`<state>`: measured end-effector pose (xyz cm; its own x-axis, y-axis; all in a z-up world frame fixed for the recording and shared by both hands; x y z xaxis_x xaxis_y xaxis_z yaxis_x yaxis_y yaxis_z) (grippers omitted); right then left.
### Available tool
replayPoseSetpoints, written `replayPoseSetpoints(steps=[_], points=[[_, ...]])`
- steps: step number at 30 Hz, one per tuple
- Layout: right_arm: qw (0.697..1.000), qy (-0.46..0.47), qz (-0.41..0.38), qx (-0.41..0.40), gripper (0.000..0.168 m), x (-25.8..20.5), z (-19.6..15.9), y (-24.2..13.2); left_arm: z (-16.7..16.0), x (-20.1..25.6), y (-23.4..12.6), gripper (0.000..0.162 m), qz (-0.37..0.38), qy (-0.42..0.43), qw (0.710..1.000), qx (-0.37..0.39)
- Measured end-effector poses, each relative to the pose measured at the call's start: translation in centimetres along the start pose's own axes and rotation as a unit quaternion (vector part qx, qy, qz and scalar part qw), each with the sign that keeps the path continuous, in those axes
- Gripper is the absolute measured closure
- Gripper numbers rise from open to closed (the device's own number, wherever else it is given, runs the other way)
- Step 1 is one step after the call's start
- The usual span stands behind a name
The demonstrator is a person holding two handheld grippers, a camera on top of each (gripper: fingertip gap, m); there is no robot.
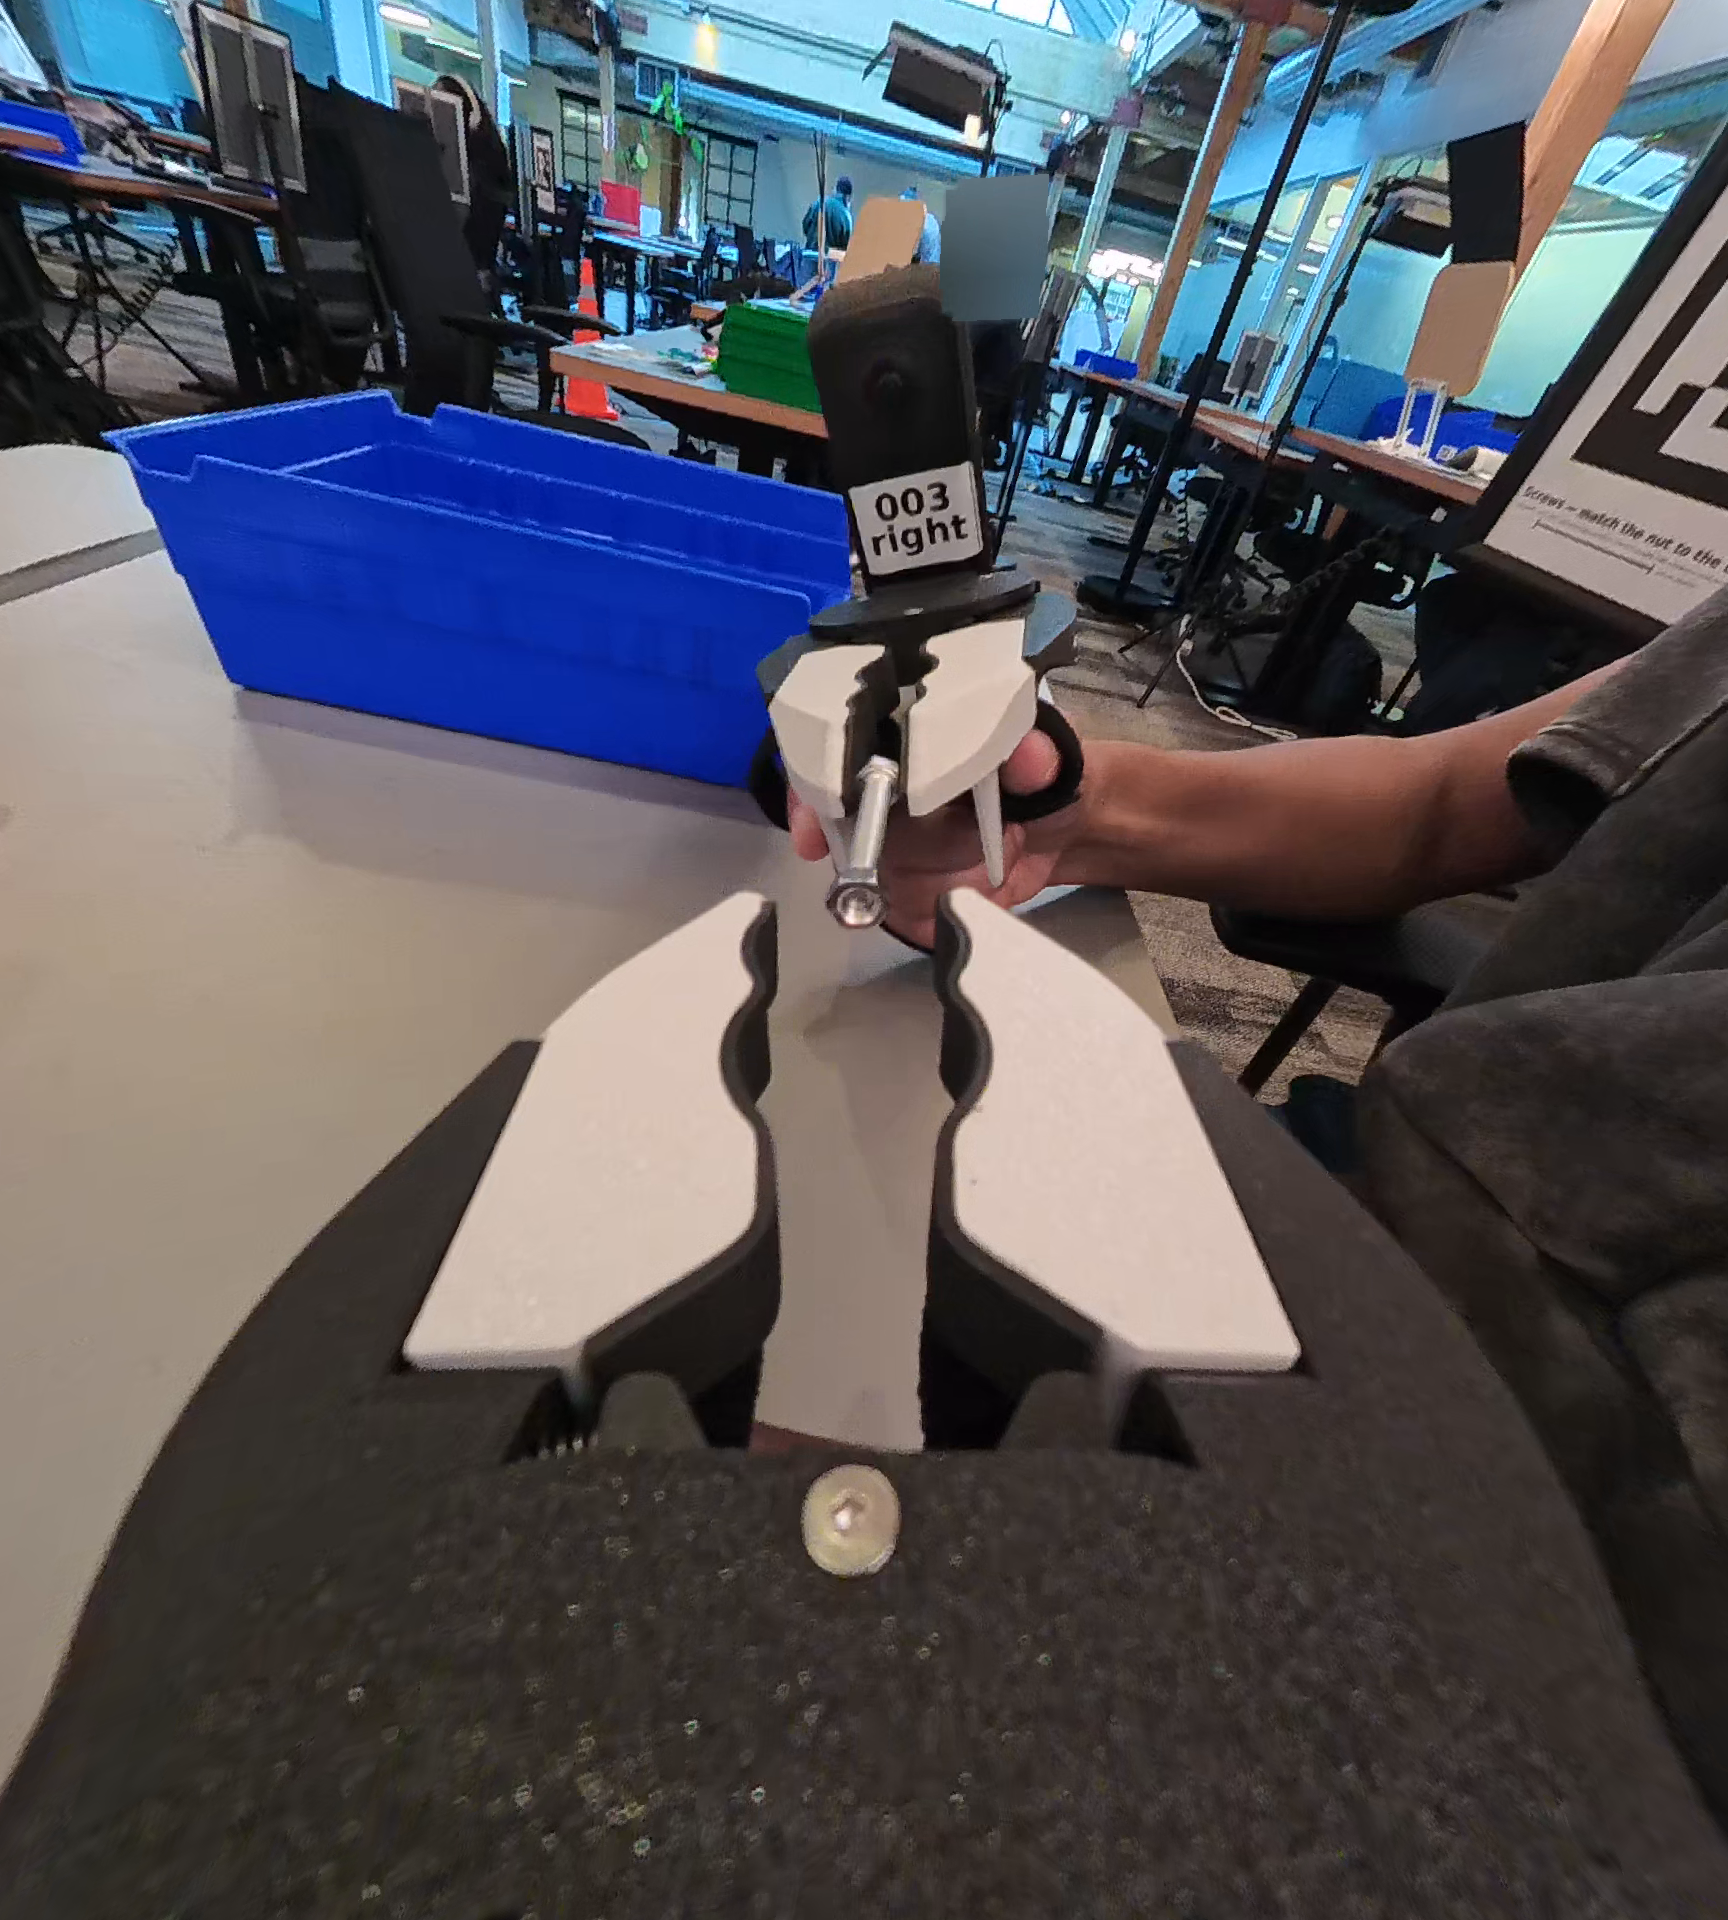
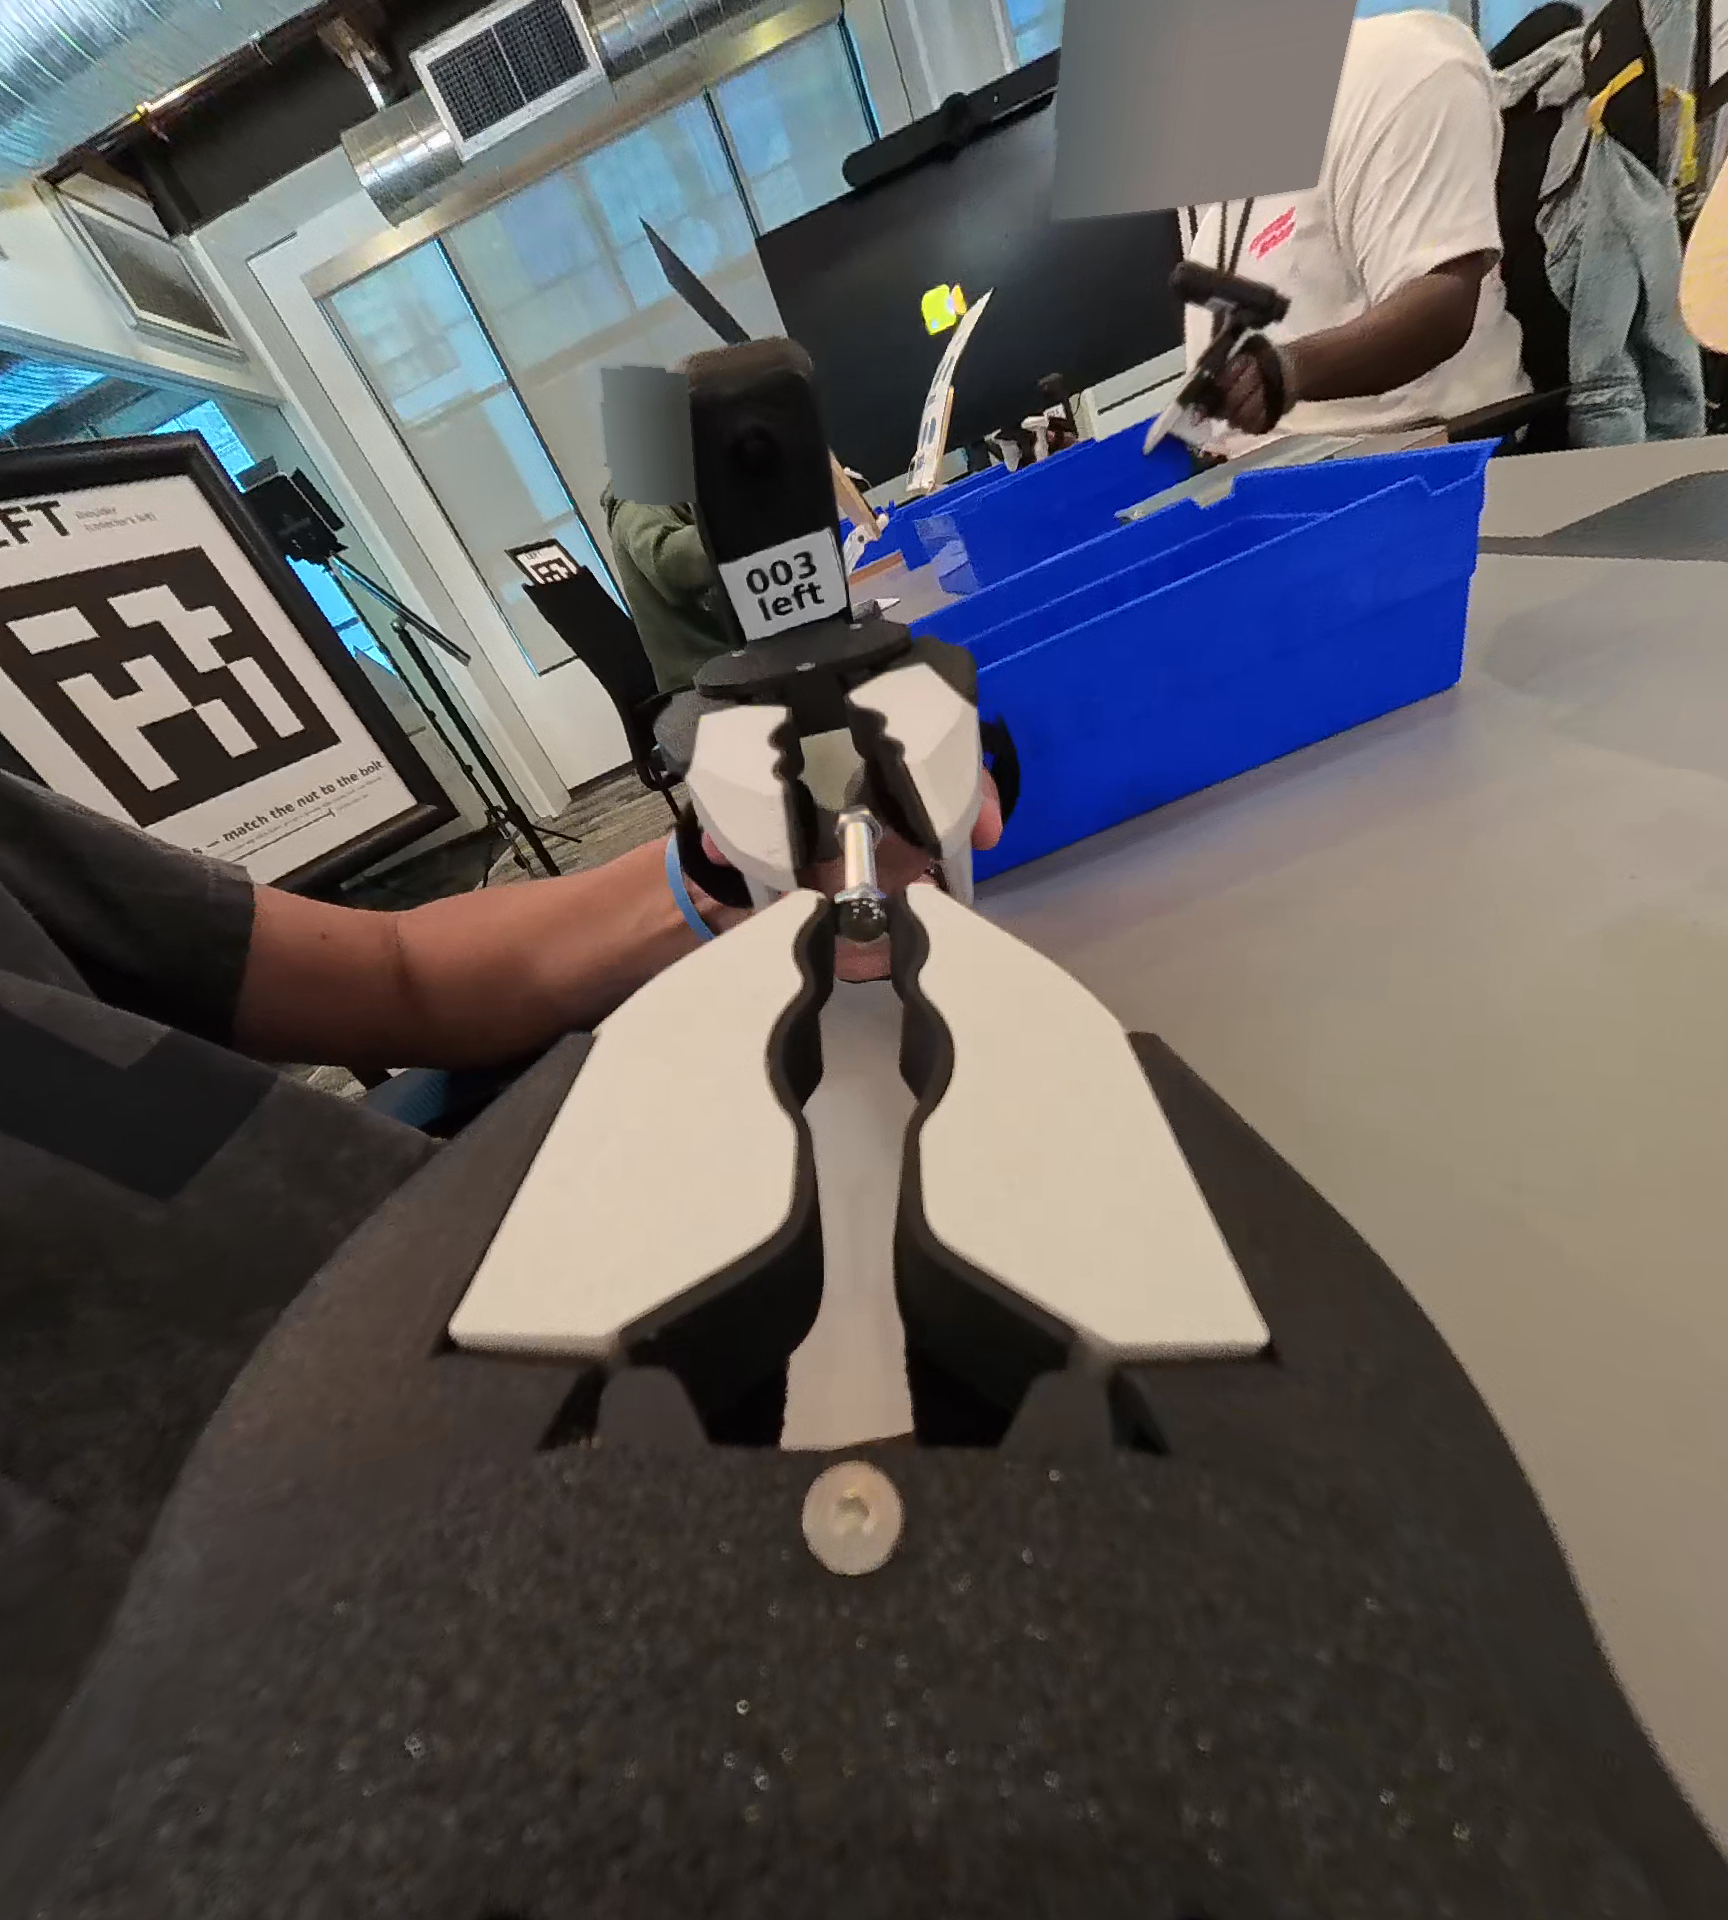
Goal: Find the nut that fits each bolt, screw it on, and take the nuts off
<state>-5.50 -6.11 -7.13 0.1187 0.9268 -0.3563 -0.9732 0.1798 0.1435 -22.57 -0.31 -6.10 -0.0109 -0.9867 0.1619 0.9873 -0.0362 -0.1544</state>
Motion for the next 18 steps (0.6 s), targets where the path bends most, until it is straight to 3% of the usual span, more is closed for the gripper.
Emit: replayPoseSetpoints(steps=[6,13,18], points=[[1.000,0.002,-0.004,-0.001,0.158,0.1,0.0,-0.2,-0.1,0.3,0.3,0.150,0.026,0.030,0.999,0.002],[1.000,-0.009,-0.009,-0.012,0.158,0.0,-0.1,-0.3,-0.1,0.1,0.4,0.151,0.013,0.010,1.000,-0.012],[0.992,-0.110,-0.039,-0.049,0.158,-0.8,-0.1,-0.1,0.1,-0.2,0.5,0.152,-0.031,-0.069,0.997,-0.022]])
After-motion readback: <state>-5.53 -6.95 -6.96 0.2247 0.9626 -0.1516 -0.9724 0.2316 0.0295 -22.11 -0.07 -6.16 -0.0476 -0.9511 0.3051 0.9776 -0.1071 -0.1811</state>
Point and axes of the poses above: each gripper's, where its closed fingertips meet, y out along the fingers, z out of its top, x = y × z across the jaws, the point moved 8 cm from there along -y, back along the fingers, and after that the axes turned 13 degrees about z, right-handed, at the moved point
